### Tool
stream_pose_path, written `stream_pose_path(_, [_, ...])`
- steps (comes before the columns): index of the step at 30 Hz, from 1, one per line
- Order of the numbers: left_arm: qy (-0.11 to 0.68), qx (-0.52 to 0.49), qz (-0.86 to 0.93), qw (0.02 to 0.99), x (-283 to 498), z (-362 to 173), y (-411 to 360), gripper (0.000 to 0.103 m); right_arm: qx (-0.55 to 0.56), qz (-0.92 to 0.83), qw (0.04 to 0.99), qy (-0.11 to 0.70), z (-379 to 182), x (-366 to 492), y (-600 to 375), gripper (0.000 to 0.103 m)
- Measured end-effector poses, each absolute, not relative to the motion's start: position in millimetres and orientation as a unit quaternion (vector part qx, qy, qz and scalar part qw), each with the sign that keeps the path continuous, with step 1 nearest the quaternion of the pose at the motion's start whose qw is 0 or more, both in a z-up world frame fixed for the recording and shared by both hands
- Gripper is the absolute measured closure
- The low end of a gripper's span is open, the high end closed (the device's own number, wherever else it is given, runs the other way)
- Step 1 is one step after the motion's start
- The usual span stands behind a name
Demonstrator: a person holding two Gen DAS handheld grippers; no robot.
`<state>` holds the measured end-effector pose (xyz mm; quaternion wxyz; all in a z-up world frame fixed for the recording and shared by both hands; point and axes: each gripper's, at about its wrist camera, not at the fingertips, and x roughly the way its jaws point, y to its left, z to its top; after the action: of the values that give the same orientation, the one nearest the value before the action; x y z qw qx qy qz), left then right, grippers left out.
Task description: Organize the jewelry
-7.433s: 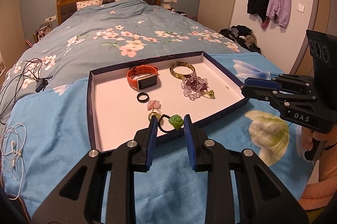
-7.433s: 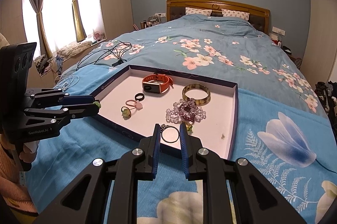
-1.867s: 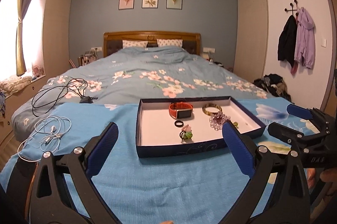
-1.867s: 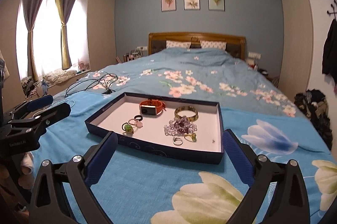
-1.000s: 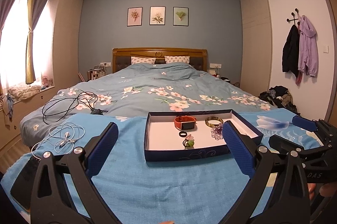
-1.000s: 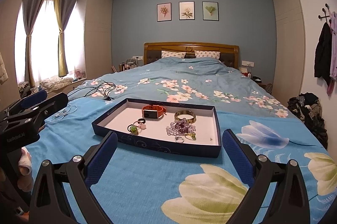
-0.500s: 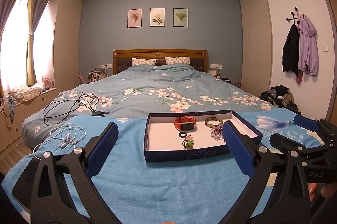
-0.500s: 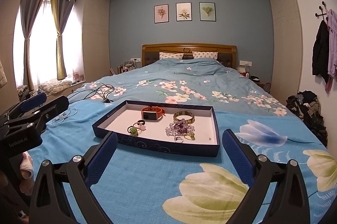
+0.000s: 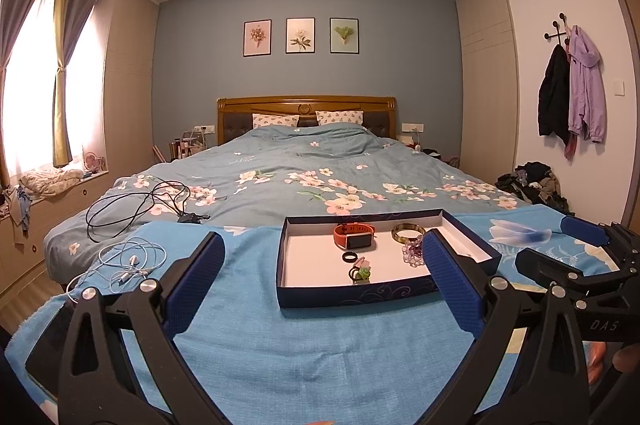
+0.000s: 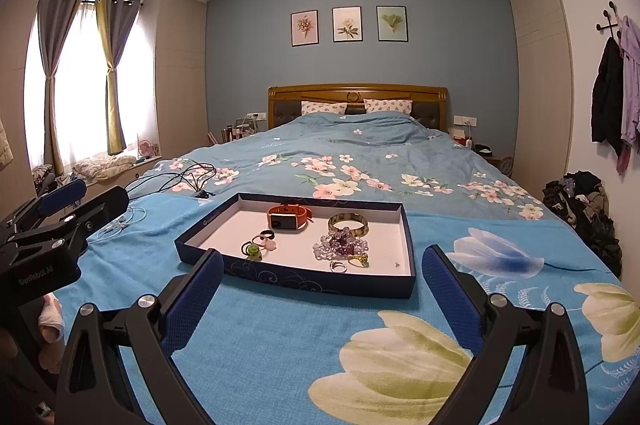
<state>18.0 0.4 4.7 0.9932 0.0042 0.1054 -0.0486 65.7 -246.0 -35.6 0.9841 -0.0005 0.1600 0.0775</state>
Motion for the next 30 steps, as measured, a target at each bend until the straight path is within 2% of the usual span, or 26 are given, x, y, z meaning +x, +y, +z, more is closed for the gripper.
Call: stream_pose_path(30, [0.103, 0.004, -0.043, 0.994, 19.7, 2.3, 2.2, 0.006, 0.002, 0.075, 0.985, 0.158, -34.3, 67.7, -249.3, 0.007])
